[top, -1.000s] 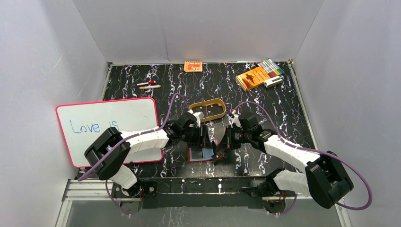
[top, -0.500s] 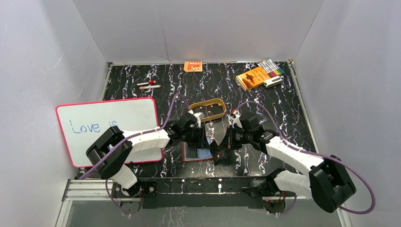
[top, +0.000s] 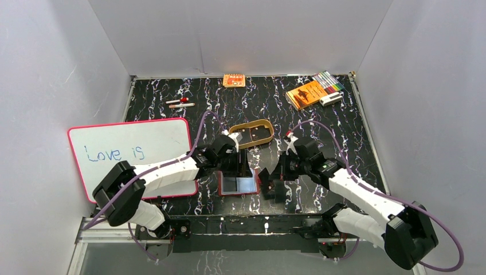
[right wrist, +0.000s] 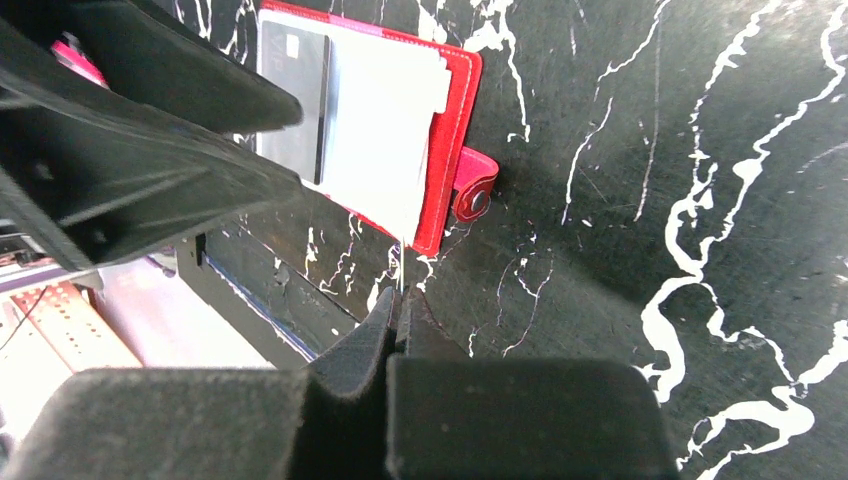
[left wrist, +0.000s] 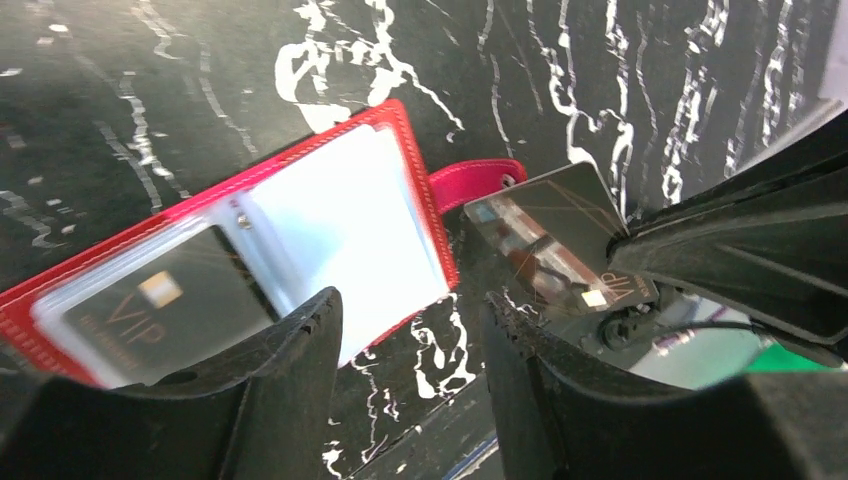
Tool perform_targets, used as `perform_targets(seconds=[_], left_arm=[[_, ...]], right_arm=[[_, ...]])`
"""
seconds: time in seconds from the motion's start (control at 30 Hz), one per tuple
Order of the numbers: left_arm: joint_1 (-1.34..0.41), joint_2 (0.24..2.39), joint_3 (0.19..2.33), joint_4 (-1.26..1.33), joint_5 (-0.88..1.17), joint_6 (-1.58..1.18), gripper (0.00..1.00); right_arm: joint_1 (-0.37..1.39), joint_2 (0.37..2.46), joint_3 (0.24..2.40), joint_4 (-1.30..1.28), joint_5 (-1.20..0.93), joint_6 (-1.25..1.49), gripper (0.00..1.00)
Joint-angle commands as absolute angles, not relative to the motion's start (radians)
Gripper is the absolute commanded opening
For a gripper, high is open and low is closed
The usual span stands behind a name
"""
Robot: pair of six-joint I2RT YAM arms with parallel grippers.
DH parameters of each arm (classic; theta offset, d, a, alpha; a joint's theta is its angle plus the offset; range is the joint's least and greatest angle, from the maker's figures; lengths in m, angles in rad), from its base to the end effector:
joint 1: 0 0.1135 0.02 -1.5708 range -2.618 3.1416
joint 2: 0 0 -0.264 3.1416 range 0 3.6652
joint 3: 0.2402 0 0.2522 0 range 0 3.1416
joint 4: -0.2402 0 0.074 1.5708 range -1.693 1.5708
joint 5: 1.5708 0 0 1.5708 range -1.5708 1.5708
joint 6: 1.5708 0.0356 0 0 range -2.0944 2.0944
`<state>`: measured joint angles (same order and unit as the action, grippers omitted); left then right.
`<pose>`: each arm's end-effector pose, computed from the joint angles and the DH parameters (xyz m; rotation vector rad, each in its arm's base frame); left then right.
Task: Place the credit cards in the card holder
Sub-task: Turn over the card slot in the card holder.
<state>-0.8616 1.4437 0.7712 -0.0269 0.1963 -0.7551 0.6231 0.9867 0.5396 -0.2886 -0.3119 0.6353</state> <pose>0.1894 -0.2313 0.1996 0.2463 2.4780 -1.0066 0.1570 0.1263 0.2095 -0.1573 2.4719 0.9592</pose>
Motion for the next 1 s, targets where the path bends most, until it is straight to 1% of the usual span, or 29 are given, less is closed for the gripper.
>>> perform_targets(seconds=[0.0,0.13,0.37,0.57,0.97], left_arm=[[-0.865,1.4,0.822,-0.217,0.033,-0.737,0.49],[-0.865,1.389,0.816,-0.283,-0.051,-0.743,0.45],[-0.865,1.368,0.788,-0.33,-0.134,-0.75,0.42],[-0.866,1.391,0.776,-0.334,-0.151,-0.753,0.41],[-0.865,1.427,0.752,-0.328,-0.158,-0.763,0.39]], right_arm=[[0.644,1.057,0.582,-0.218,-0.367,0.628,0.0],[0.653,1.109,0.58,-0.16,-0.375,0.655,0.0],[0.654,1.16,0.573,-0.115,-0.377,0.669,0.0],[0.654,1.182,0.574,-0.123,-0.354,0.672,0.0],[0.654,1.158,0.557,-0.164,-0.308,0.684,0.0]])
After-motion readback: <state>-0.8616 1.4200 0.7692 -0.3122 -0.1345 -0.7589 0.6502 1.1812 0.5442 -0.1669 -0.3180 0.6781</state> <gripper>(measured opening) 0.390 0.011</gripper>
